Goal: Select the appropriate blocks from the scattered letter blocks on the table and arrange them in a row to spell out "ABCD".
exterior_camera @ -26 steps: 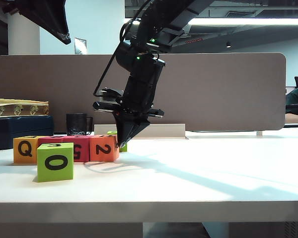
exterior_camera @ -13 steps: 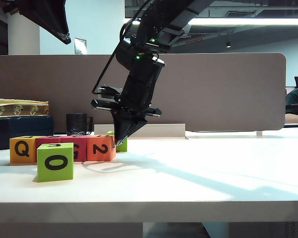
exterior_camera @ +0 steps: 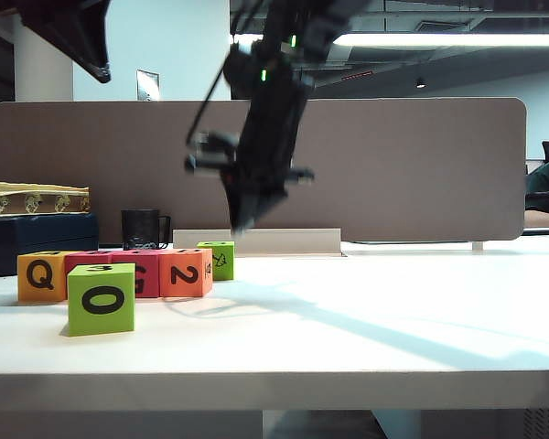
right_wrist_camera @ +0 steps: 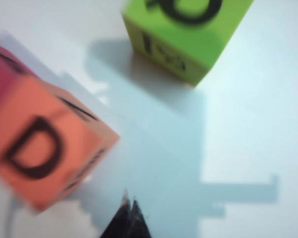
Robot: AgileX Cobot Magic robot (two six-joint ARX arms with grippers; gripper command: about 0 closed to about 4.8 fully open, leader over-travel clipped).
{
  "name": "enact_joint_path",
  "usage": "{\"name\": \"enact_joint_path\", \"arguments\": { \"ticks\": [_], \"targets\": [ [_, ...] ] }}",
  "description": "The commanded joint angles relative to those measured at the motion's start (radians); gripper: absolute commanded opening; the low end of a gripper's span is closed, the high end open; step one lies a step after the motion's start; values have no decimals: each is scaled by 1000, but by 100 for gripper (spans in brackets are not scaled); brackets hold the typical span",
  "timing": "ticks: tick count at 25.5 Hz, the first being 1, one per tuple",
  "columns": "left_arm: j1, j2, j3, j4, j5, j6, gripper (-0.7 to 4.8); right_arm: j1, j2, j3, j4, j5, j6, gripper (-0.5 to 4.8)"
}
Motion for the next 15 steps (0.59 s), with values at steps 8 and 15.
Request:
{"name": "enact_joint_path", "arguments": {
  "ticks": [8,15],
  "targets": [
    [186,-10,-27,35,78,-26,-6,22,-262,6,-24,-27,-6,-1],
    [198,-83,-184,98,134,-12,-6,25,-385,6,-89,-19,-29,-2]
  ]
}}
